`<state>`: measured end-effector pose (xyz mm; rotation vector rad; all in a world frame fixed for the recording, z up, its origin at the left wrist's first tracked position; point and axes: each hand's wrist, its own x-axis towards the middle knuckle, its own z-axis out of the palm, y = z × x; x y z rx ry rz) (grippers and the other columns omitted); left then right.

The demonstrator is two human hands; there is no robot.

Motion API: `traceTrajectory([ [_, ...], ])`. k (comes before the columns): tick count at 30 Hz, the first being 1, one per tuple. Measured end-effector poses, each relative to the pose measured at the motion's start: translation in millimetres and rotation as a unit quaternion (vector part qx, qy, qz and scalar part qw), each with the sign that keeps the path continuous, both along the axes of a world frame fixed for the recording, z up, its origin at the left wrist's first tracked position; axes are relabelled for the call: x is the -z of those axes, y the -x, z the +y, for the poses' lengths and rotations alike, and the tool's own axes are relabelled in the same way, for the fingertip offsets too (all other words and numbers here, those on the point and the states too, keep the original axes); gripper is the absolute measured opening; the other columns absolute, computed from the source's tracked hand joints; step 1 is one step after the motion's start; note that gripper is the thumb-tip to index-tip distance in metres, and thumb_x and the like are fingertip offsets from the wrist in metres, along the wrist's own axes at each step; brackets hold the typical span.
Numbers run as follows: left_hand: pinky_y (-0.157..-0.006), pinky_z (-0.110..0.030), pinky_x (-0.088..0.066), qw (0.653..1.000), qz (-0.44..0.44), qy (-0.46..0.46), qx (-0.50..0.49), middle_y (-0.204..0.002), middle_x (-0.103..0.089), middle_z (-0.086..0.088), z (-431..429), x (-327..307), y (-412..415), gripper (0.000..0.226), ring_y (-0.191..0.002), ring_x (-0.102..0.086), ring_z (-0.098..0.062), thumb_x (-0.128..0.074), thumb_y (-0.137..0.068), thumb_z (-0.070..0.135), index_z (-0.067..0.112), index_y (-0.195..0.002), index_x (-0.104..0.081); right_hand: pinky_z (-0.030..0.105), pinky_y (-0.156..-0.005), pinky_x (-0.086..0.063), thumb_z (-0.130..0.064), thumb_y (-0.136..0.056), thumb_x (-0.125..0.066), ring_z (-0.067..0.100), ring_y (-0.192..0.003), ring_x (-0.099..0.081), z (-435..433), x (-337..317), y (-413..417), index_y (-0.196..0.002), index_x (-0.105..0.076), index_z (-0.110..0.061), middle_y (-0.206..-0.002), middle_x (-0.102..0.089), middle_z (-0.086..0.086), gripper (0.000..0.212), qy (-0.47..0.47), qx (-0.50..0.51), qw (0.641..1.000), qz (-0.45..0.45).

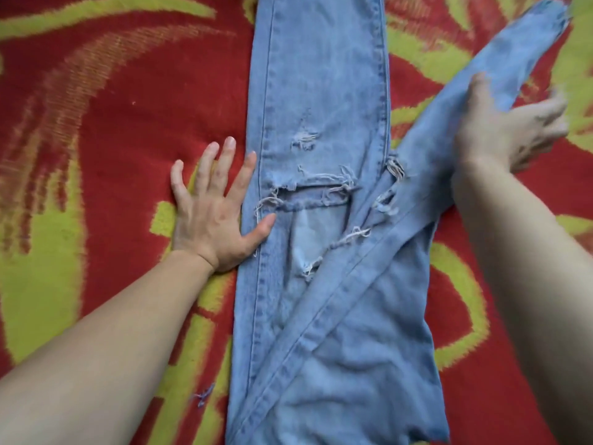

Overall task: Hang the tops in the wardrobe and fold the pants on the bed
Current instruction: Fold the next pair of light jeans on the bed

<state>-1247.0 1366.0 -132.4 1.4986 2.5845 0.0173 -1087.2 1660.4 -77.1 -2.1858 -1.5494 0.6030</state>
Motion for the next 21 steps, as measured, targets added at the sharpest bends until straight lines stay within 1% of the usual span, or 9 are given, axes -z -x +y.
traceTrajectory([
  [1, -0.111, -0.066, -0.011, 1.0, -0.001, -0.001, 0.0, -0.163, -0.01, -0.008, 1, 0, 0, 0.087, -0.148, -0.013, -0.029, -0.029, -0.083, 0.072, 0.024, -0.155, -0.018, 0.026, -0.104, -0.037, -0.069, -0.074, -0.063, 0.017, -0.128, -0.05, 3, 0, -8, -0.137, -0.047, -0.02, -0.138, -0.049, 0.0, 0.081, 0.044, 0.01, 0.998, 0.042],
  [3, -0.111, -0.066, -0.01, 1.0, -0.003, -0.002, -0.002, -0.164, -0.01, -0.008, 1, 0, 0, 0.087, -0.149, -0.013, -0.029, -0.03, -0.083, 0.072, 0.025, -0.155, -0.017, 0.028, -0.091, -0.052, -0.058, -0.073, -0.072, 0.012, -0.098, -0.065, 6, -3, -18, -0.099, -0.065, -0.021, -0.105, -0.067, -0.006, 0.046, 0.081, -0.004, 0.982, 0.168],
  [4, -0.111, -0.065, -0.01, 1.0, -0.006, 0.001, -0.006, -0.164, -0.01, -0.008, 0, 0, 0, 0.088, -0.149, -0.012, -0.029, -0.03, -0.082, 0.072, 0.025, -0.155, -0.018, 0.029, -0.081, -0.056, -0.048, -0.073, -0.077, 0.011, -0.085, -0.067, 7, -6, -20, -0.082, -0.064, -0.02, -0.09, -0.069, -0.007, 0.032, 0.093, -0.012, 0.974, 0.208],
  [6, -0.111, -0.065, -0.01, 1.0, -0.009, -0.004, -0.005, -0.163, -0.01, -0.008, 0, -2, 0, 0.088, -0.149, -0.012, -0.029, -0.029, -0.082, 0.073, 0.025, -0.155, -0.018, 0.029, -0.068, -0.054, -0.029, -0.074, -0.08, 0.013, -0.073, -0.064, 11, -19, -16, -0.073, -0.059, -0.018, -0.08, -0.066, -0.002, 0.023, 0.095, -0.025, 0.95, 0.297],
  [9, -0.111, -0.066, -0.009, 1.0, -0.017, -0.003, -0.005, -0.163, -0.01, -0.008, 0, -3, 0, 0.088, -0.148, -0.012, -0.029, -0.029, -0.082, 0.073, 0.026, -0.156, -0.018, 0.026, -0.06, -0.049, -0.017, -0.08, -0.074, 0.012, -0.063, -0.054, 13, -40, 11, -0.076, -0.054, -0.019, -0.07, -0.056, -0.003, 0.02, 0.04, -0.073, 0.928, 0.362],
  [12, -0.111, -0.066, -0.01, 1.0, -0.013, 0.003, -0.009, -0.163, -0.009, -0.008, -1, -2, 0, 0.088, -0.149, -0.011, -0.029, -0.028, -0.082, 0.073, 0.026, -0.156, -0.017, 0.021, -0.062, -0.044, -0.017, -0.083, -0.068, 0.004, -0.062, -0.047, 5, -57, 56, -0.075, -0.05, -0.02, -0.068, -0.054, -0.008, 0.02, -0.034, -0.208, 0.905, 0.37],
  [16, -0.111, -0.066, -0.01, 1.0, -0.012, -0.004, -0.007, -0.163, -0.01, -0.007, -2, -1, 0, 0.087, -0.149, -0.011, -0.029, -0.028, -0.083, 0.073, 0.026, -0.155, -0.018, 0.025, -0.07, -0.048, -0.042, -0.074, -0.057, 0.007, -0.074, -0.051, -9, -58, 95, -0.094, -0.053, -0.023, -0.088, -0.056, -0.006, 0.028, 0.069, -0.295, 0.903, 0.304],
  [19, -0.111, -0.067, -0.01, 1.0, -0.006, -0.009, -0.007, -0.163, -0.01, -0.007, -2, 2, 1, 0.085, -0.149, -0.011, -0.028, -0.028, -0.084, 0.072, 0.025, -0.155, -0.019, 0.027, -0.068, -0.053, -0.033, -0.092, -0.06, 0.009, -0.077, -0.058, -29, -33, 86, -0.133, -0.051, -0.017, -0.1, -0.06, -0.007, 0.044, 0.097, -0.278, 0.922, 0.253],
  [21, -0.111, -0.066, -0.01, 1.0, -0.006, -0.019, -0.011, -0.163, -0.011, -0.007, -3, 4, 1, 0.084, -0.149, -0.013, -0.028, -0.029, -0.085, 0.071, 0.026, -0.155, -0.02, 0.031, -0.069, -0.052, -0.036, -0.095, -0.06, 0.011, -0.075, -0.059, -41, -14, 77, -0.133, -0.054, -0.015, -0.096, -0.062, -0.005, 0.044, 0.122, -0.277, 0.928, 0.217],
])
